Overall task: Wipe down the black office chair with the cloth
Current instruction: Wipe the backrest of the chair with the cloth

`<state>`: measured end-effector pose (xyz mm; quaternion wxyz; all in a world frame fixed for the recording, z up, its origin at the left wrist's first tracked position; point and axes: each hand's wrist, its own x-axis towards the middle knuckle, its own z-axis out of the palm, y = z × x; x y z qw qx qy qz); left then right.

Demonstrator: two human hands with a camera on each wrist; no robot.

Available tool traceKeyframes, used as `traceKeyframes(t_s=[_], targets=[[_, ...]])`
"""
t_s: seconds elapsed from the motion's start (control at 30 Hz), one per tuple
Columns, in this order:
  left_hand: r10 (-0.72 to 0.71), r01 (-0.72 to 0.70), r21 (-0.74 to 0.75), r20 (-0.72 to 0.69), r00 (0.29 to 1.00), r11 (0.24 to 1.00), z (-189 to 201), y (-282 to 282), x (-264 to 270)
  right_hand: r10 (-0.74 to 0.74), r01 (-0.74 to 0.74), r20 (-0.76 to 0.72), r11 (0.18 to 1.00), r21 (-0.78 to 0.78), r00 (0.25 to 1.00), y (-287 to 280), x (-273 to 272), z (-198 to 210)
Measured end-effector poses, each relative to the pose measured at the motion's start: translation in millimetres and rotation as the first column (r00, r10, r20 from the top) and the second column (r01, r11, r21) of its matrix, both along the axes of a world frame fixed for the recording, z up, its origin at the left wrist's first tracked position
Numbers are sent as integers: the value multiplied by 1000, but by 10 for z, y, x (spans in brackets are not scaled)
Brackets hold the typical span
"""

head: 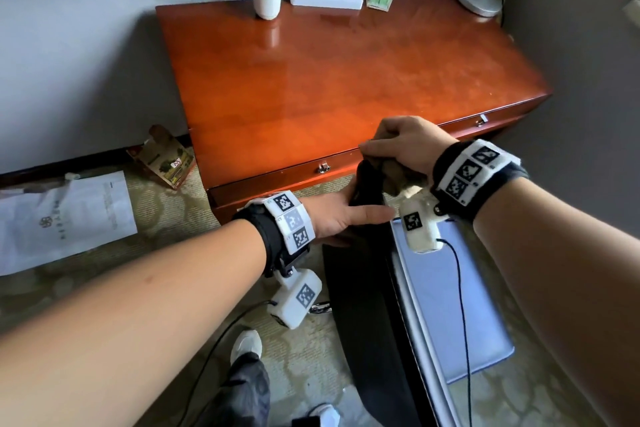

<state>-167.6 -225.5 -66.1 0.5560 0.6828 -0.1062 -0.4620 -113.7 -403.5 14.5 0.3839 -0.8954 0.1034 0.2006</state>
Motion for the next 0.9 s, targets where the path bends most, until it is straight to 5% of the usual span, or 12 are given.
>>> traceKeyframes(t_s=[0.07, 0.2, 0.43, 0.67, 0.73, 0.9], targets=[[42, -44, -36, -42, 998, 998, 27, 12, 20, 8, -10, 28, 998, 70, 1000, 53, 21, 23], [87, -90, -80, -43, 995, 993, 102, -2, 52, 89, -61, 138, 979, -195, 986, 49, -44, 99], [149, -155, -129, -58, 987, 979, -4, -120, 136, 73, -66, 137, 996, -59, 988, -131, -590, 174], [383, -460, -178, -344, 857, 870, 137, -174, 95, -195, 171, 113, 966, 194, 974, -138, -1034, 191], [379, -451, -129, -372, 848, 883, 203, -144, 52, -121, 106, 160, 989, 104, 980, -102, -1138, 265], [107, -177, -112, -460, 881, 978, 399, -4, -300, 203, -155, 222, 964, -217, 954, -82, -1459, 391]])
